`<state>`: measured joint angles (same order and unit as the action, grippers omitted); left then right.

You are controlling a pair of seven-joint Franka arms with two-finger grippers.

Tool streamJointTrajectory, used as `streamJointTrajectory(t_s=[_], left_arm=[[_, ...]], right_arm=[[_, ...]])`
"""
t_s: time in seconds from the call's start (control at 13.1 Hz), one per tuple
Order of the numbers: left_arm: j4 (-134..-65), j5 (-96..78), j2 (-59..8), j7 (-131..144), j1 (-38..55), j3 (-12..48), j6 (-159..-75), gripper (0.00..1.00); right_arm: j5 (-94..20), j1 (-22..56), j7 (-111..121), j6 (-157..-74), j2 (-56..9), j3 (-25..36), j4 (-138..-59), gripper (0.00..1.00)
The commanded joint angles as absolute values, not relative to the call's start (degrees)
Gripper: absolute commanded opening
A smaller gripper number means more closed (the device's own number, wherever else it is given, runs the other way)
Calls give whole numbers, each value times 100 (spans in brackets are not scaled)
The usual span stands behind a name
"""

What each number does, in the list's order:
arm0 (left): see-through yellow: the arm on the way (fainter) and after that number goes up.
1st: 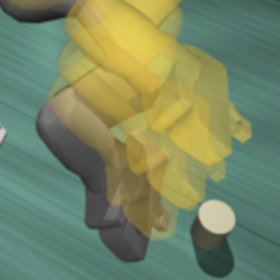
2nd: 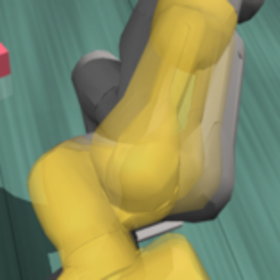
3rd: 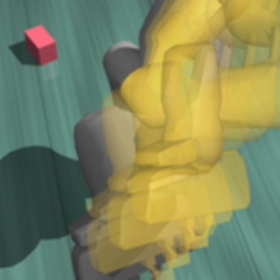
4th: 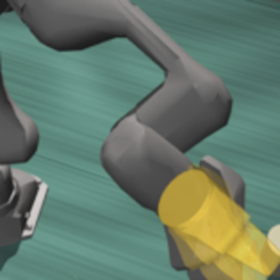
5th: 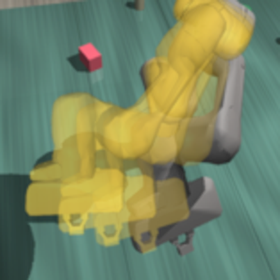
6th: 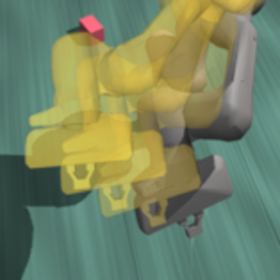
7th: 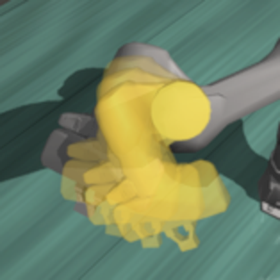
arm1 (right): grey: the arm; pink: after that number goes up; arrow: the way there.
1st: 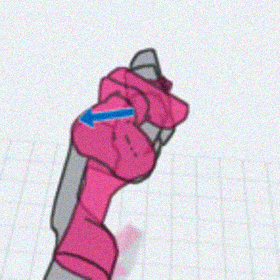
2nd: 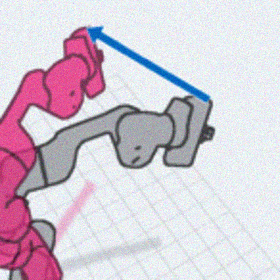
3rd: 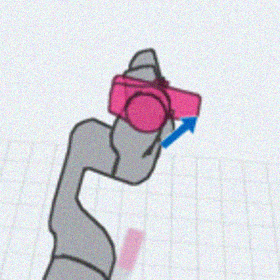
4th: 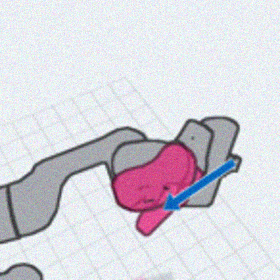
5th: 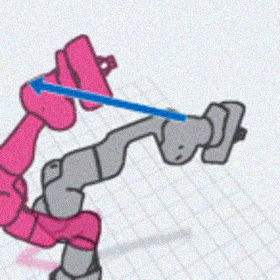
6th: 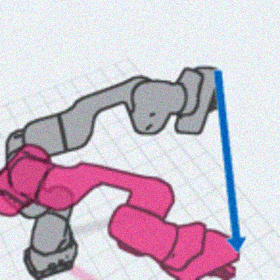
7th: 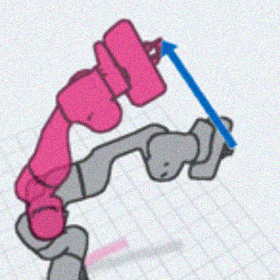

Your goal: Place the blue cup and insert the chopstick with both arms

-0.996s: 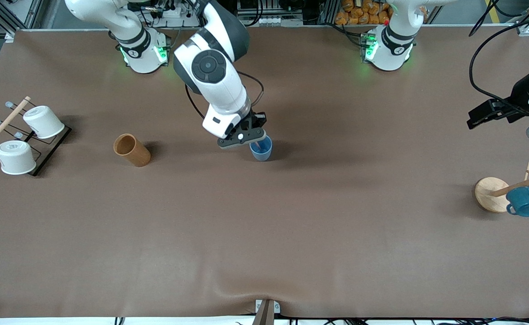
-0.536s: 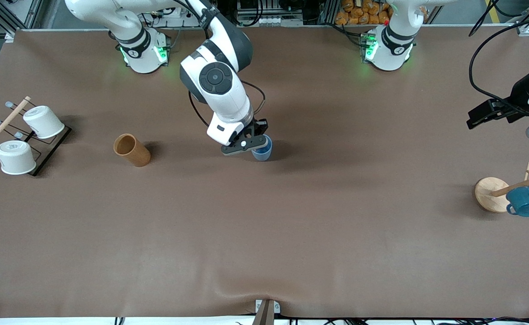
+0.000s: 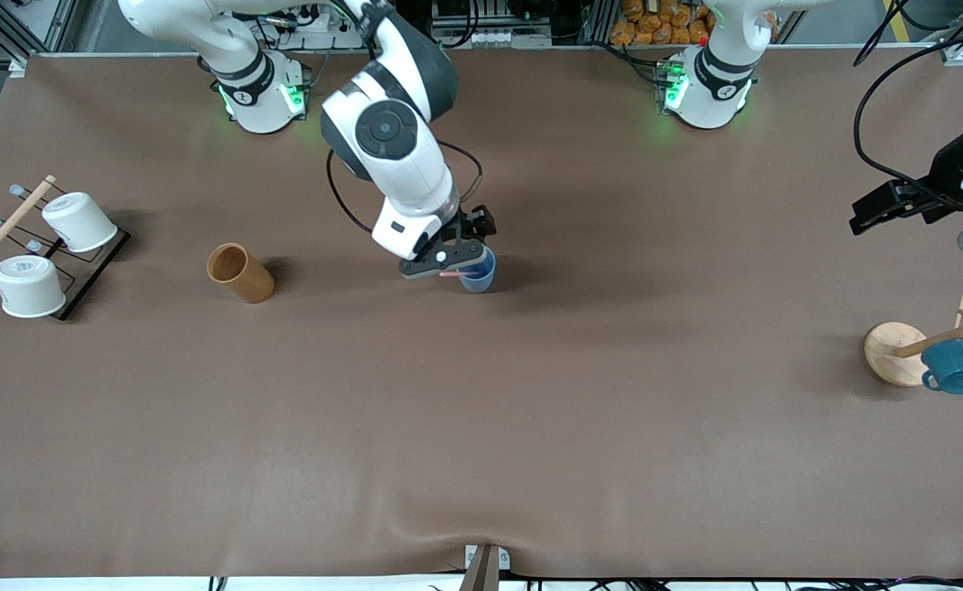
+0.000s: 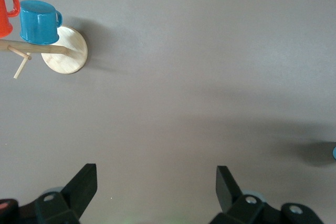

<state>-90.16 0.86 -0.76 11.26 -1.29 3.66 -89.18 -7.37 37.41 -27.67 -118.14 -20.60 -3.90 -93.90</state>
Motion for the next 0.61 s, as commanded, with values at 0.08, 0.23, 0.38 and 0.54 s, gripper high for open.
streamJointTrajectory(t_s=[0.08, 0.23, 0.38, 0.54], left_arm=[[-9062, 158, 53, 1037, -158, 396, -8877, 100], [-9062, 149, 53, 1037, -167, 396, -8877, 100], [-9062, 149, 53, 1037, -167, 387, -8877, 100], [-9062, 149, 53, 1037, -167, 387, -8886, 100]], right_arm=[[-712, 2499, -1597, -10972, -1329, -457, -9483, 100], [-721, 1928, -1162, -10400, -1012, -457, -9483, 100], [-721, 1321, -680, -9917, -705, -440, -9483, 100], [-721, 514, 224, -9416, -423, -422, -9492, 100]])
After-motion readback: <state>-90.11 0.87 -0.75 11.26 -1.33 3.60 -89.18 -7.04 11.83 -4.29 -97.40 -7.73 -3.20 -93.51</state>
